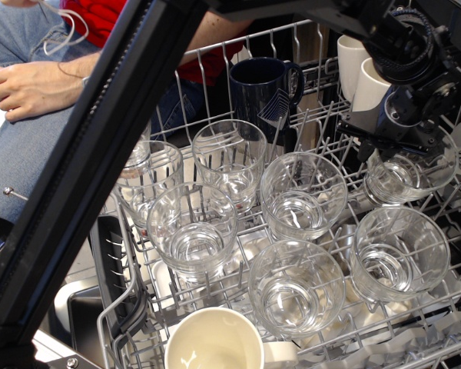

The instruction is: Pick up glass cup

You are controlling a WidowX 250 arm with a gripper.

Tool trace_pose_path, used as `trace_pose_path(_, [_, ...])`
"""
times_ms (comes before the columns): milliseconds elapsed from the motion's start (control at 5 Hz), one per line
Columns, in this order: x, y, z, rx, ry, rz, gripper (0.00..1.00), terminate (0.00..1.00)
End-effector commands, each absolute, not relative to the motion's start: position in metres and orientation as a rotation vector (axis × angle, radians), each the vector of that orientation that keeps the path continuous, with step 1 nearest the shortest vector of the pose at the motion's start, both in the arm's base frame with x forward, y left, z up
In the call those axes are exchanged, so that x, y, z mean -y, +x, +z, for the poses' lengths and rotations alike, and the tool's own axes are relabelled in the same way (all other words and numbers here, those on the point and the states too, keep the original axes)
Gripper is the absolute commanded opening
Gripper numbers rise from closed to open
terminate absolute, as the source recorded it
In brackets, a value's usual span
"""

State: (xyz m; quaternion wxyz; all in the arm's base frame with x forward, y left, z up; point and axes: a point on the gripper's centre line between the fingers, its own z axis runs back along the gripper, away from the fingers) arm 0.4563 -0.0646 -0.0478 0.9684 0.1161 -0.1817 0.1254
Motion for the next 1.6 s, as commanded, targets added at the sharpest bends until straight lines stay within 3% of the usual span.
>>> trace_pose_path(0, [0.053, 0.471, 0.019, 0.321, 0.196, 0.255, 0.0, 0.0])
trace_pose_path(600, [0.053, 0.449, 0.091, 0.227, 0.012, 0.223, 0.0, 0.0])
trace_pose_path(800, [0.055, 0.453, 0.115, 0.232, -0.069, 0.216, 0.0, 0.0])
trace_pose_path(1200, [0.059, 0.445, 0.141, 0.279, -0.185, 0.152, 0.0, 0.0])
trace_pose_path(1400, [0.057, 0.444, 0.142, 0.305, -0.175, 0.121, 0.0, 1.0])
